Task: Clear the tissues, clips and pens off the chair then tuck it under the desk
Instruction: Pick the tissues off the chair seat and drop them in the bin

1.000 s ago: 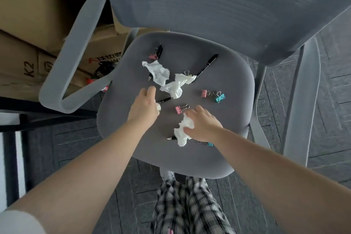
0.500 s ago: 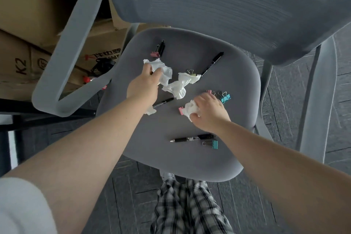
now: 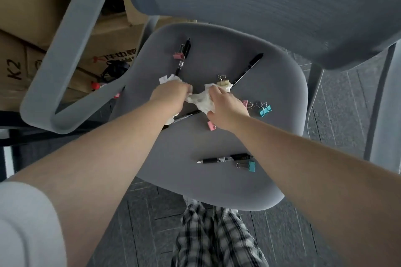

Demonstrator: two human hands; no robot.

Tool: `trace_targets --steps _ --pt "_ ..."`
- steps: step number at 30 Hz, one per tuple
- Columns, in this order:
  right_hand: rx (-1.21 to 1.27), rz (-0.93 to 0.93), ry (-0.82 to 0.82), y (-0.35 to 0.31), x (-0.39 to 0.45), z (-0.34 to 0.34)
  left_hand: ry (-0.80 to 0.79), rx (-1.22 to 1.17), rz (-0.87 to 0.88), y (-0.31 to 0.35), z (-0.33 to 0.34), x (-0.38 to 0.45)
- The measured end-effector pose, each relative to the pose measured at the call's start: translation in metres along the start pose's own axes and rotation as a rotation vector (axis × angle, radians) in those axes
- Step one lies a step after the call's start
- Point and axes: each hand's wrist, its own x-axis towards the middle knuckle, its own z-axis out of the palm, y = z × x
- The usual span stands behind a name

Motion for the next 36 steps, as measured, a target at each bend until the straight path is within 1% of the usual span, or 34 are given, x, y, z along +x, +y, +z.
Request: trace_targets --steps 2,4,10,13,17,21,24,27,32,36 --pt "-0.020 0.004 0.005 0.000 -0.001 0.004 0.186 -0.026 0.081 -0.008 0.010 -0.015" --pt "-0.027 -0.003 0.027 0.001 -0.003 0.005 0.297 -0.038 0.108 -0.012 0.010 -0.025" --pt "-0.045 0.028 0.074 0.007 -0.012 -0.009 0.377 -0.008 0.040 -0.016 0.000 -0.047" --pt "-0.055 0.027 0.070 0.004 -0.017 -0.020 0.389 -0.032 0.003 -0.020 -0.005 -0.064" --pt "-0.075 -0.012 0.080 -0.009 -0.025 -0.028 0.366 -0.128 -0.047 -0.024 -0.002 -0.096" --pt "-0.126 -0.078 0.024 -0.029 -0.035 -0.023 0.313 -0.161 -0.128 -0.033 0.014 -0.139" --pt "-0.181 -0.145 -0.010 -0.044 -0.046 -0.014 0.212 -0.199 -0.191 -0.045 0.039 -0.169" --pt "-0.230 -0.212 -0.057 -0.062 -0.062 -0.002 0.156 -0.266 -0.292 -0.053 0.070 -0.205" --pt "-0.339 -0.306 -0.123 -0.086 -0.102 0.028 0.145 -0.365 -0.414 -0.053 0.123 -0.278" --pt "-0.411 -0.410 -0.174 -0.108 -0.151 0.062 0.166 -0.417 -0.498 -0.043 0.173 -0.345"
